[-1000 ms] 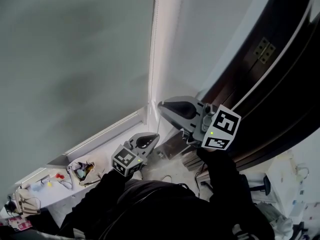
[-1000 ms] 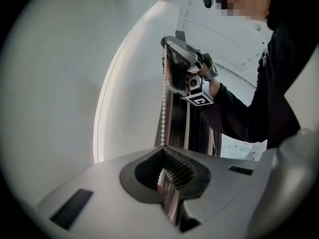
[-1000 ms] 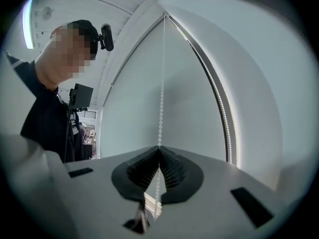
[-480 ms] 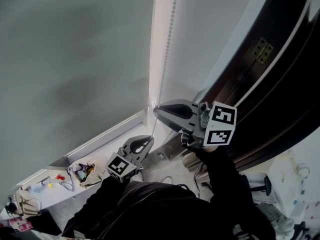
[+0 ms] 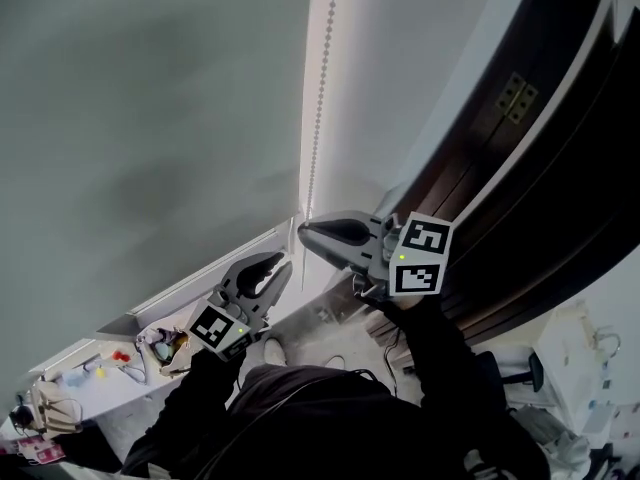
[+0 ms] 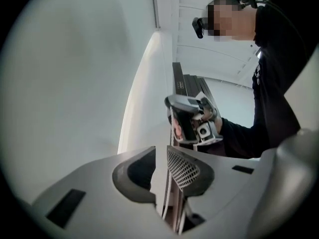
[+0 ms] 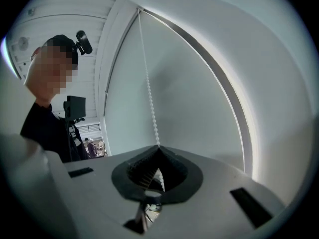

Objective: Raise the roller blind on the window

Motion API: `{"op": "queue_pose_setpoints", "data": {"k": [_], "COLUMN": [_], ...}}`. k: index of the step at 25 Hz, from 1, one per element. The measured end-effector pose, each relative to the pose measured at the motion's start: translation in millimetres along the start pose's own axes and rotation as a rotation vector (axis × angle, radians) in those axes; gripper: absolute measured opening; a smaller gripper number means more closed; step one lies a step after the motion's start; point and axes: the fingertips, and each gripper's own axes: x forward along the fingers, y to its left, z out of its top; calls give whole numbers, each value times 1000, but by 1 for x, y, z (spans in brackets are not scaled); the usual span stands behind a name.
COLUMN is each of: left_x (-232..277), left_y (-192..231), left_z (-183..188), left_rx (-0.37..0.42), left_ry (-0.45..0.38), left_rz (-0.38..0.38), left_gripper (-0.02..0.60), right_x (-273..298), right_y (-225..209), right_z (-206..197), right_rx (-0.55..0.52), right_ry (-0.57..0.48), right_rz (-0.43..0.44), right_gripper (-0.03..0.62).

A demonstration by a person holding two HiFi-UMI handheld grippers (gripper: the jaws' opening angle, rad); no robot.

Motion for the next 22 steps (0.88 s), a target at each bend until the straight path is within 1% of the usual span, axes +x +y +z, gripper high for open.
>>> {"op": "queue_pose_setpoints", "data": {"k": [3, 5, 7, 10, 14, 17, 19, 22], "left_x": [1, 5, 8, 14, 16, 20, 23, 28], "left_y": [-1, -1, -3, -9, -17, -23, -23, -24], "left_z": [16, 27, 35, 46, 61, 69, 67, 65], "left_rx": [-10, 2, 18, 29, 51, 64, 68, 67], "left_ry": [-22, -48, -51, -52, -71, -83, -57, -31], "left_rz": [-16, -34, -41, -53, -69, -84, -80, -81], "left_gripper": [87, 107, 117, 117, 117, 117, 117, 124], "right_x": [-2, -5, -6, -5, -2, -4, -4, -3], "right_y": [-11, -17, -18, -14, -6, -6, -11, -18], "right_z": [-26, -38, -47, -58, -69, -80, -94, -127], "right_rx": [16, 33, 46, 46, 64, 60, 64, 86], "right_ry": [24, 28, 40, 61, 52, 70, 95, 159], "right_rz": [-16, -20, -10, 10, 46, 39, 27, 12], "right_gripper": [5, 5, 5, 5, 6, 6, 6, 6]}}
